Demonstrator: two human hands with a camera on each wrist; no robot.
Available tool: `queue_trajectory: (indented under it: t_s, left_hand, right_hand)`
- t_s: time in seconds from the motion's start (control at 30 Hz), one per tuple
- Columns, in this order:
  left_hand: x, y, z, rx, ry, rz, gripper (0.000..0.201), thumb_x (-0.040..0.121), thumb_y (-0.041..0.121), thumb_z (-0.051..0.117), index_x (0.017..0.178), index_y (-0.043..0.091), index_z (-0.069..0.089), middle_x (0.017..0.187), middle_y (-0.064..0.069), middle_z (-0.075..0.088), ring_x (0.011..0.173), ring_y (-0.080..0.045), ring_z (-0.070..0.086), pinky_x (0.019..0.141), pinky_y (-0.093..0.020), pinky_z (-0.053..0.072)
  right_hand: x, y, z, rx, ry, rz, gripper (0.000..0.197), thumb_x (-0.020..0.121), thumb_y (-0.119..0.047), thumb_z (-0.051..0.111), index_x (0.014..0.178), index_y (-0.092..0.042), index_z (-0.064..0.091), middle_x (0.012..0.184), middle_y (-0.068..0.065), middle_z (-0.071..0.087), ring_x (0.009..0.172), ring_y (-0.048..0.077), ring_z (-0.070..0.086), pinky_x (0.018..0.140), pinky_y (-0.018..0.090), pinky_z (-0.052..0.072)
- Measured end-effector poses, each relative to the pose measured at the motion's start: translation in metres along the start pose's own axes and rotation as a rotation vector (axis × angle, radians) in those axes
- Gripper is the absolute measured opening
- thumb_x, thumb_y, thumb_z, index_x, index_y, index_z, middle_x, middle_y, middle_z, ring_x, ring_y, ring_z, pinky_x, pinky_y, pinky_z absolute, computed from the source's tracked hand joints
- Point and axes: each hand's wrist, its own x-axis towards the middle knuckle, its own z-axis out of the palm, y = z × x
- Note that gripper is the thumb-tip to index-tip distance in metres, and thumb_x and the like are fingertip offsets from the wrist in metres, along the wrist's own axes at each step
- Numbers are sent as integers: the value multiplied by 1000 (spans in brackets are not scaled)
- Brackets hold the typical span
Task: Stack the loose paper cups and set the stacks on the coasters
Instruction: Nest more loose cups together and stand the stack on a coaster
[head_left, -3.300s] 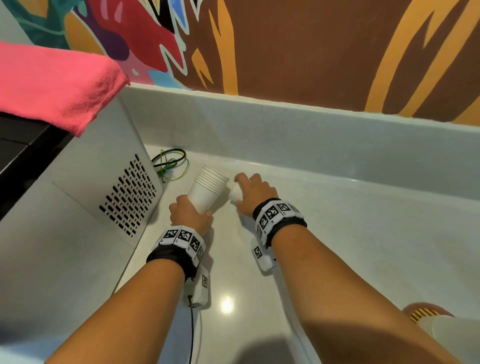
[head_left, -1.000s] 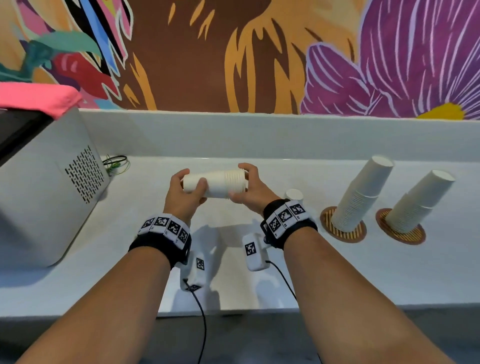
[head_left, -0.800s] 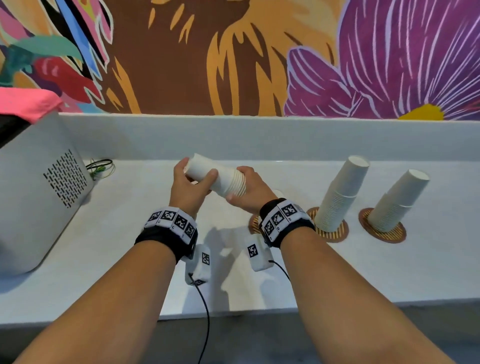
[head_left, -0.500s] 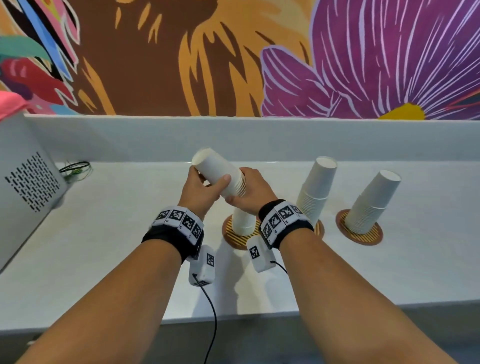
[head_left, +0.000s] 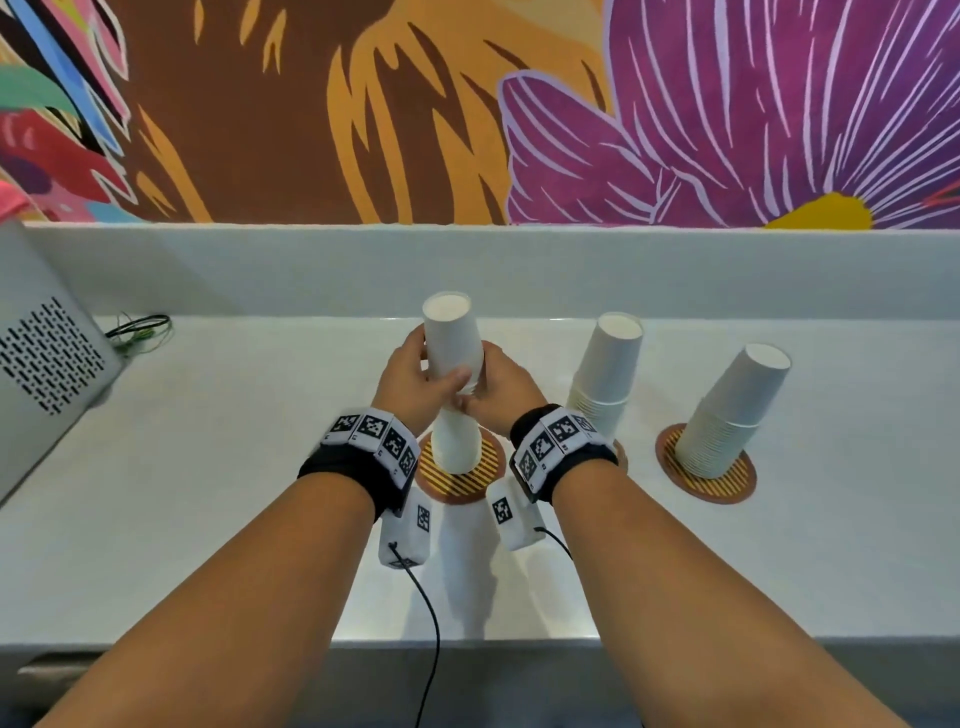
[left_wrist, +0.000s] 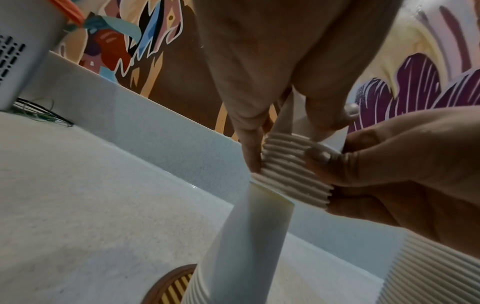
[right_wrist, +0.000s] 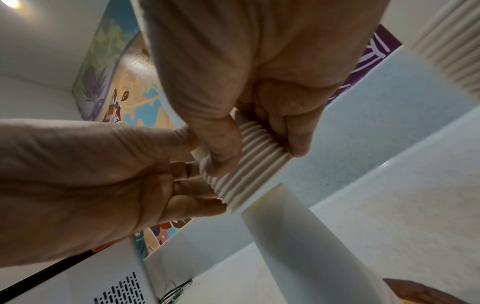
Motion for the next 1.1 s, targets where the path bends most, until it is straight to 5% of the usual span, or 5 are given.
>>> queue_trajectory:
  t_s: [0.27, 0.47, 1.1]
  left_hand:
    - [6, -30, -4, 91, -96, -65, 63, 84, 19, 72, 140, 23, 44, 128, -2, 59, 111, -19, 58, 87, -30, 44]
    - [7, -57, 1, 161, -193, -90, 64, 82, 23, 71, 139, 26, 42, 131, -1, 58, 120, -21, 56, 100, -45, 47]
    - [15, -78, 12, 209, -197, -112, 60, 84, 20, 69, 138, 22, 42, 132, -5, 58, 116, -26, 58, 94, -35, 45]
  right_hand:
    - [0, 20, 22, -34, -68, 115, 68, 80, -27, 74, 137, -14, 37, 127, 9, 59, 116, 28, 56, 93, 36, 46]
    - [0, 35, 41, 18, -132, 202, 74, 83, -22, 69, 143, -16, 26, 134, 9, 51, 121, 29, 51, 95, 37, 45]
    - [8, 51, 61, 45, -93, 262, 70, 86, -14, 64, 144, -16, 25, 134, 11, 48, 123, 30, 48, 102, 42, 42]
